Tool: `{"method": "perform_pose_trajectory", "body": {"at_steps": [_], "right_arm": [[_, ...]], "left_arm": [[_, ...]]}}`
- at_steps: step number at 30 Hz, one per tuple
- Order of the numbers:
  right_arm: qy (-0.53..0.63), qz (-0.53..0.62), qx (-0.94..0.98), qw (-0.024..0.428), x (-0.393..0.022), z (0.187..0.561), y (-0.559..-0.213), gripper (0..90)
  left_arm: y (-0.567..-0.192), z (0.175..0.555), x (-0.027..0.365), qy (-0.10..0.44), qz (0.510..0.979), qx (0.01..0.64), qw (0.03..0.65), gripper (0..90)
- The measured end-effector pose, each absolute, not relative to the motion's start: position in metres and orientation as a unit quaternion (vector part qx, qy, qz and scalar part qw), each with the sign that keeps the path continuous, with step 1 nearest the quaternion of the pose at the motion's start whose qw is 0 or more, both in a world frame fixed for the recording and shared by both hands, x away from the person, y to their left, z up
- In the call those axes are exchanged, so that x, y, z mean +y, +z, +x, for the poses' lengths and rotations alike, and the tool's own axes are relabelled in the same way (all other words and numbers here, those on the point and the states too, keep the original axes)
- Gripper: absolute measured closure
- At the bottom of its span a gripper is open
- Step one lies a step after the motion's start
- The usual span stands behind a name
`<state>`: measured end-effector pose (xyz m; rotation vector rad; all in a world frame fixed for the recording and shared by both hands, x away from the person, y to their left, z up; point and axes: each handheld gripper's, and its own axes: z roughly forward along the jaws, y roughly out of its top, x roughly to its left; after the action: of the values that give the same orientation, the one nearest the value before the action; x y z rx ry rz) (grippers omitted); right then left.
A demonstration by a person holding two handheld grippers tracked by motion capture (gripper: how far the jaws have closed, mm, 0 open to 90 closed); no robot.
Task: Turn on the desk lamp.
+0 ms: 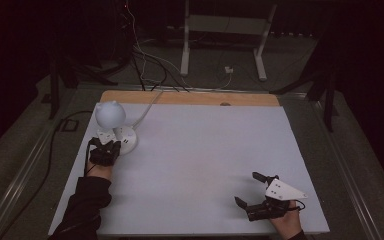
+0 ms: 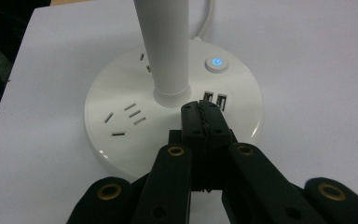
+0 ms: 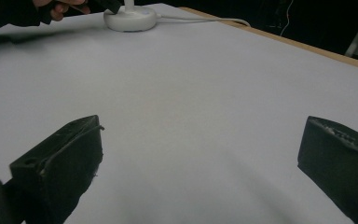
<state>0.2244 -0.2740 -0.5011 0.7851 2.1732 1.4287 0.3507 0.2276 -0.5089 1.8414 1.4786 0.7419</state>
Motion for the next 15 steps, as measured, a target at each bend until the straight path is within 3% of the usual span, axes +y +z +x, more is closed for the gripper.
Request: {"method": "perform_pose_trajectory", "body": {"at_steps": [12,15], "right_arm": [[0.516,0.283,0.78,0.212,-0.275,0.225,-0.501,0.0],[0.516,0.284,0.78,0.212,-0.275,0.225,-0.501,0.0]], "left_arm": [[-0.502,0.347,0.225,0.29,0.699,0.565,0.327,90.0],[-0.498,0.344,0.222,0.293,0.696,0.567,0.331,82.9]]}}
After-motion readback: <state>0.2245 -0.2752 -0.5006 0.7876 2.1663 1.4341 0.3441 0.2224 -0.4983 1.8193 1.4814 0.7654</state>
